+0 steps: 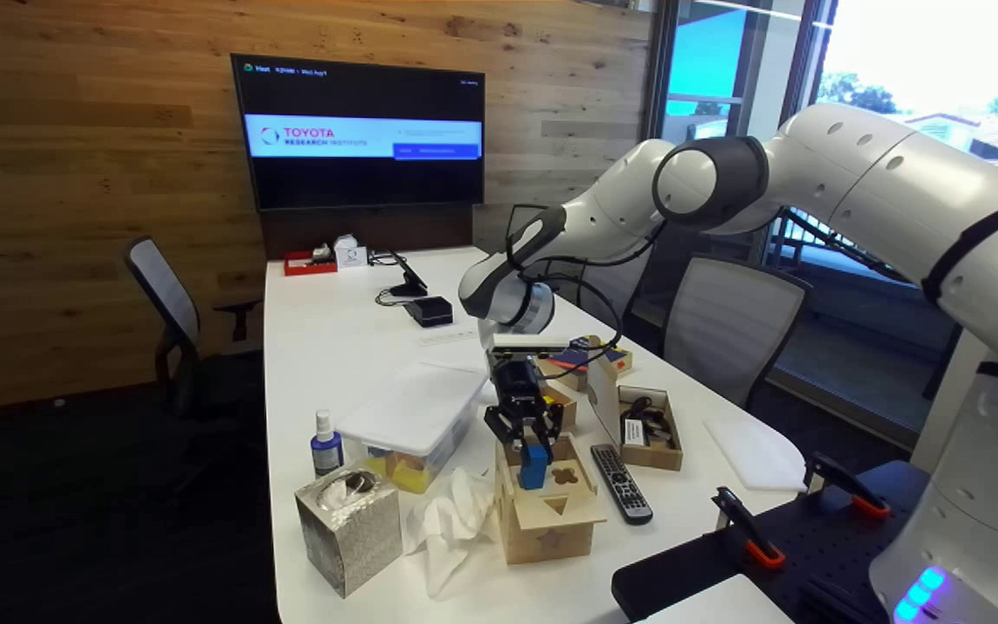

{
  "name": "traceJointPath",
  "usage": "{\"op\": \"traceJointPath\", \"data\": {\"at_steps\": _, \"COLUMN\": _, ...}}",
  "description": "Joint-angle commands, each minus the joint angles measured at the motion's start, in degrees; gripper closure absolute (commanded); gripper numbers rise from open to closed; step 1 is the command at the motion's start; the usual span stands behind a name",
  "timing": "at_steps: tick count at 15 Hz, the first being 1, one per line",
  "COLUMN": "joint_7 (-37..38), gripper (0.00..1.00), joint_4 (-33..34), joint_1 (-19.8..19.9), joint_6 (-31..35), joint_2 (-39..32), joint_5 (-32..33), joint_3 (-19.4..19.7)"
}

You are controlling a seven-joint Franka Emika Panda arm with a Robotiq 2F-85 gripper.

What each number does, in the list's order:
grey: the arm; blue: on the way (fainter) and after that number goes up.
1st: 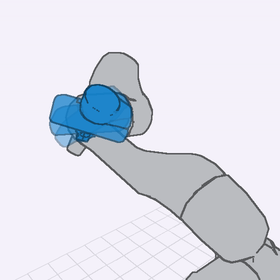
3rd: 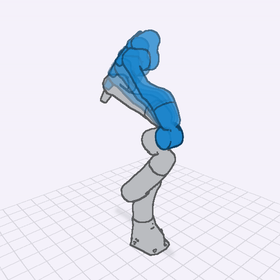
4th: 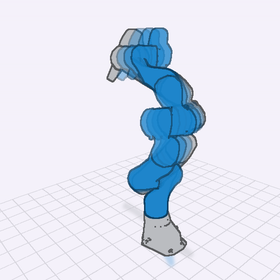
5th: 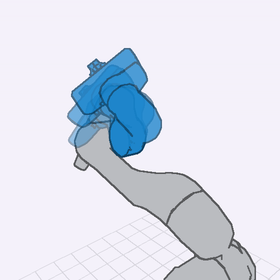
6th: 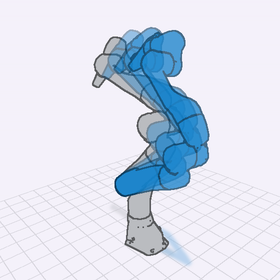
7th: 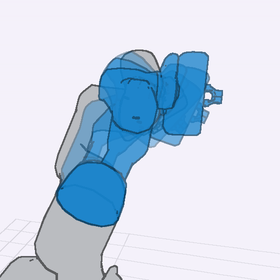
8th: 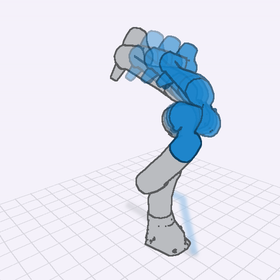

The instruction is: Put the blue block inside the shape sorter though the square opening

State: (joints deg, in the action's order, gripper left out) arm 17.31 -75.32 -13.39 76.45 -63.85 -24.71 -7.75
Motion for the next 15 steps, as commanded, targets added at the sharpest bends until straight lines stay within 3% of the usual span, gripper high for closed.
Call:
{"op": "traceJointPath", "data": {"at_steps": 1, "joint_7": 1.87, "gripper": 0.91, "joint_4": 3.61, "joint_1": -0.57, "joint_6": -2.87, "joint_2": -1.47, "joint_5": 1.0, "joint_3": 0.14}}
{"op": "traceJointPath", "data": {"at_steps": 15, "joint_7": 2.19, "gripper": 0.91, "joint_4": 10.17, "joint_1": -0.75, "joint_6": -7.18, "joint_2": -5.93, "joint_5": 1.13, "joint_3": 0.15}}
